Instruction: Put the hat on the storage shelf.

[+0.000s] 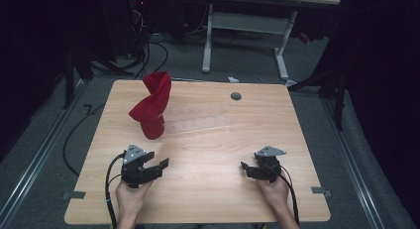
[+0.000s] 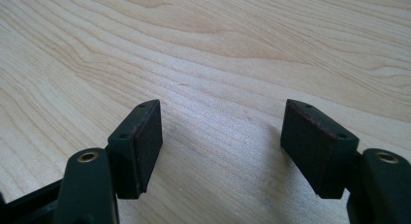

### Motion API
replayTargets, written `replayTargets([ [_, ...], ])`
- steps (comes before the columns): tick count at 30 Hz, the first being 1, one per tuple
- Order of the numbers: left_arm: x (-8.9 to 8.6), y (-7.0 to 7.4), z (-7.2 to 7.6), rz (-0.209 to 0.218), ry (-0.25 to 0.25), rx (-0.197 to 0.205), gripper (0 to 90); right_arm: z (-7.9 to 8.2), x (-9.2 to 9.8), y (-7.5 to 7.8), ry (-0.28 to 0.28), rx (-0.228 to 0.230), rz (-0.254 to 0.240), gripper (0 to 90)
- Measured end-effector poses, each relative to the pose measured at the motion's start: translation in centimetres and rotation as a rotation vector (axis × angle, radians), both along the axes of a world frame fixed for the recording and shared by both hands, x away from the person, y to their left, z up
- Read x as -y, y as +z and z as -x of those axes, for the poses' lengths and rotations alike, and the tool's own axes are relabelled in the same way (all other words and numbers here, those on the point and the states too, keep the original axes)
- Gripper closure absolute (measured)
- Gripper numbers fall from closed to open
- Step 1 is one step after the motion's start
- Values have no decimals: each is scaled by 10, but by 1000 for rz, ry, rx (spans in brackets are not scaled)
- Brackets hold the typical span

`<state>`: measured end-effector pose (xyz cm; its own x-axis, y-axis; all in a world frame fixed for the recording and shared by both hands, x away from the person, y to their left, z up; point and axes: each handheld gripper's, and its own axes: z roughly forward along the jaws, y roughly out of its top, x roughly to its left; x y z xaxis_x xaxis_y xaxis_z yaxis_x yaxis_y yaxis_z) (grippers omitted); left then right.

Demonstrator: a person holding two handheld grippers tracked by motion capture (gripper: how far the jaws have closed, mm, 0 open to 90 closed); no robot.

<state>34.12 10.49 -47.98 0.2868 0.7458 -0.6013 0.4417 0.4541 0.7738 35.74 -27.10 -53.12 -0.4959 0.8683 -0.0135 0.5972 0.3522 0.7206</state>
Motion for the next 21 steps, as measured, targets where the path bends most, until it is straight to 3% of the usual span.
replayTargets([
  [11,17,-11,-2,-14,-21,-41,370,0,0,0,1,2,1,315],
  [21,34,-24,-7,-69,-47,-61,361,0,0,0,2,1,1,314],
])
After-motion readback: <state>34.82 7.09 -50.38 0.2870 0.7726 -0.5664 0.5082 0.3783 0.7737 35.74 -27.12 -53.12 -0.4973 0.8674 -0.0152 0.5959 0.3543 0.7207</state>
